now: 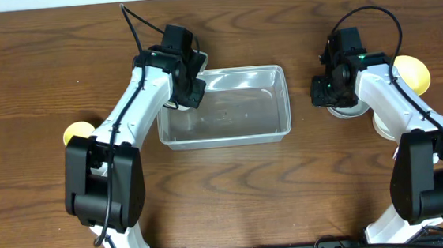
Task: Pack container
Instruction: 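Carry the white cup with the left gripper into the container, release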
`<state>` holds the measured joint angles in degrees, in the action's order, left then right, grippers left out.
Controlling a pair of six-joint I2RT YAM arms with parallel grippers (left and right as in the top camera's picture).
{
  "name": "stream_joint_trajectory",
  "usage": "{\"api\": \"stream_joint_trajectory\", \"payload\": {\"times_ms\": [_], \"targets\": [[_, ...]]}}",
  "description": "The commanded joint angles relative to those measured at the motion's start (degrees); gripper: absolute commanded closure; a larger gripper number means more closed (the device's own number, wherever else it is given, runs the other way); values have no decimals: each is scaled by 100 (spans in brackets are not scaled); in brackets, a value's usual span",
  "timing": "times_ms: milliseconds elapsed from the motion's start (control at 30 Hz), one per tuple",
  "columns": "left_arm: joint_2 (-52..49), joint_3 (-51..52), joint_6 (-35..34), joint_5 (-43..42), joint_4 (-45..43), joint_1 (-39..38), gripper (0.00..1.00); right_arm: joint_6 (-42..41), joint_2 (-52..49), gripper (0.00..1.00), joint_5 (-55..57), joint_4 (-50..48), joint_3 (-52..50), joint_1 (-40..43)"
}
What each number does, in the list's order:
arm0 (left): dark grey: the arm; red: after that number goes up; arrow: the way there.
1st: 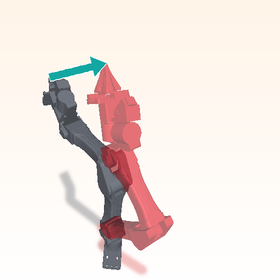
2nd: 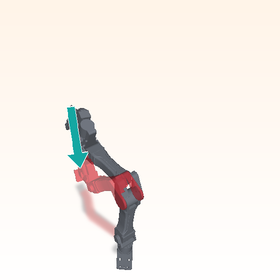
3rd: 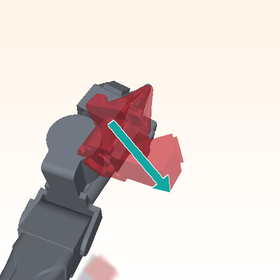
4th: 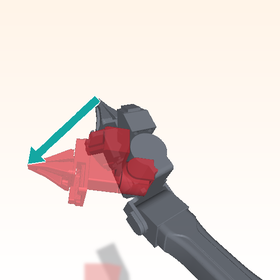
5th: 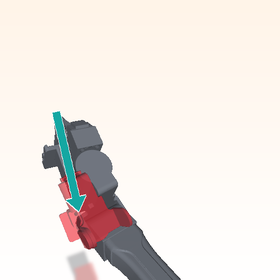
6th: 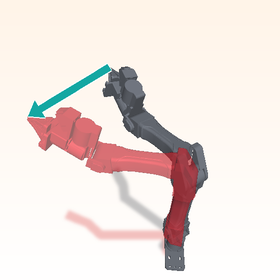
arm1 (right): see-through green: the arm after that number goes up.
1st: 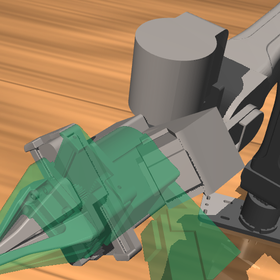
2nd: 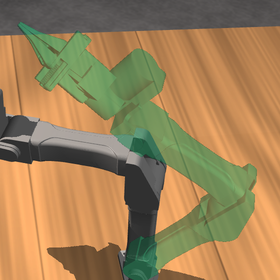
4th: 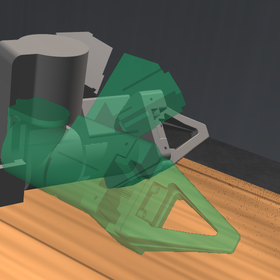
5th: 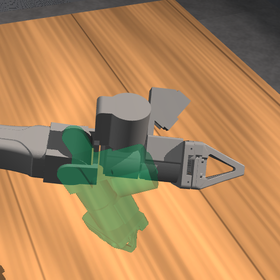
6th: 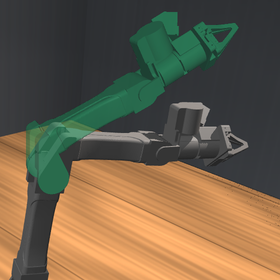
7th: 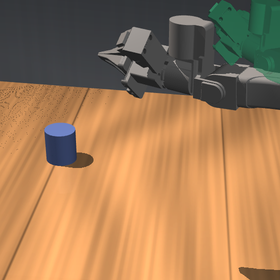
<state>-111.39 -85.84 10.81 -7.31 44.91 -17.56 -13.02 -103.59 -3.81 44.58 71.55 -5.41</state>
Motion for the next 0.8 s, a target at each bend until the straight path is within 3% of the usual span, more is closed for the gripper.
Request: {"api": "stream_joint_trajectory", "payload": {"times_ms": [0,33,133,167,300,367,467,633,767], "targets": [[-94,7,101,46,-9,24,88,-2,-2,60,59,13,92,37],[-94,4,101,46,-9,24,76,-2,-2,60,59,13,92,37],[-94,4,101,46,-7,24,62,-2,-2,60,59,11,92,37],[-94,7,101,46,-7,24,52,-2,-2,60,59,11,92,37],[-92,4,98,46,0,24,51,-2,-2,60,59,17,92,37],[-74,-17,96,46,63,13,43,-2,-2,60,59,31,92,37],[42,-177,96,46,321,-26,42,-2,-2,60,59,44,92,37],[680,-649,52,48,892,-101,29,-2,-2,60,59,46,92,37],[1528,-782,-625,542,1121,74,17,0,-2,59,61,87,92,37]]}}
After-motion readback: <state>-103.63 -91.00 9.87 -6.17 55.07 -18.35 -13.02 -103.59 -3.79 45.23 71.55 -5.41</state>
